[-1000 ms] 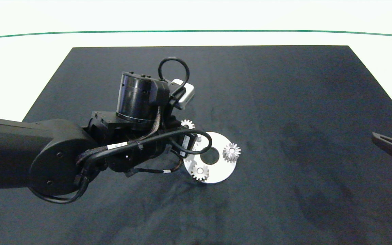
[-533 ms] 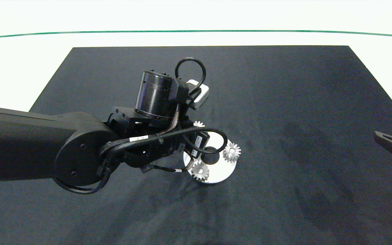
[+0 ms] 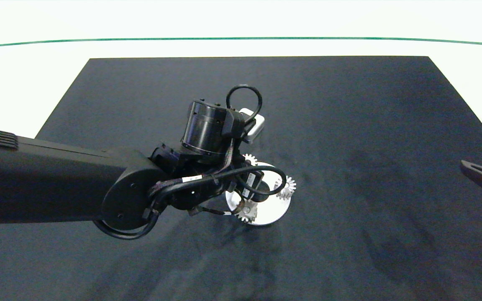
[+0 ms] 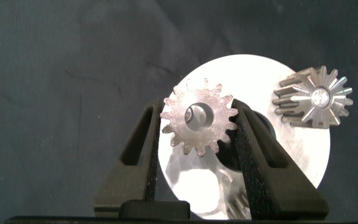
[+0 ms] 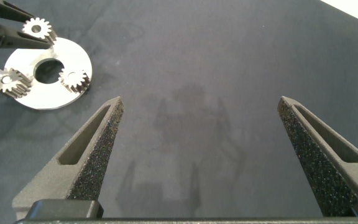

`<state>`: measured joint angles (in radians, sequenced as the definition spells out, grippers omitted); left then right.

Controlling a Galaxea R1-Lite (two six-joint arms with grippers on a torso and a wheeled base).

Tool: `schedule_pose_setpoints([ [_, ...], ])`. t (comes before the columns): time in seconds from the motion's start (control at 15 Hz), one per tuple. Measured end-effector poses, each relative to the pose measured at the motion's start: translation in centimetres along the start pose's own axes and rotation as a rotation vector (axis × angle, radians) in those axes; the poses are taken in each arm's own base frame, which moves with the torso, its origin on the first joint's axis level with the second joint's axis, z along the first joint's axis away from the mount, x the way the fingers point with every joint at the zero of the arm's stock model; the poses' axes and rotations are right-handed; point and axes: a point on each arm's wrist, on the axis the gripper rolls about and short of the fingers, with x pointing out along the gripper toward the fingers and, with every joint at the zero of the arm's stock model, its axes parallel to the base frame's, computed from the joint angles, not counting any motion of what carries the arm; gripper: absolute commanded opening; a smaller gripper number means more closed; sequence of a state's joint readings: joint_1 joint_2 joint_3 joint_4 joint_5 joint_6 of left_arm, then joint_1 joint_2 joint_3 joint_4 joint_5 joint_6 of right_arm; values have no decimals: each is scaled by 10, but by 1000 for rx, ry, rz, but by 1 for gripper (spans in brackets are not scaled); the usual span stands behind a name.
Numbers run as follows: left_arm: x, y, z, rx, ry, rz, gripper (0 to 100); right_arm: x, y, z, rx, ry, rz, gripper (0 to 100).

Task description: Install three planetary gears onto the carrier pins

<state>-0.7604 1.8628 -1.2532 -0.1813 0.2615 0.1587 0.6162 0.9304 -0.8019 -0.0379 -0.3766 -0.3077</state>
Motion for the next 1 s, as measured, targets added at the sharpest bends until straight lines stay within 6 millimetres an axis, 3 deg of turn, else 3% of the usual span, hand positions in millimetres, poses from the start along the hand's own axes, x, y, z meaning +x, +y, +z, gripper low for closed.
schedule_pose_setpoints([
  [1.0,2,7,-3,-9,5,23,25,0,0,0,-1,0,1,100],
])
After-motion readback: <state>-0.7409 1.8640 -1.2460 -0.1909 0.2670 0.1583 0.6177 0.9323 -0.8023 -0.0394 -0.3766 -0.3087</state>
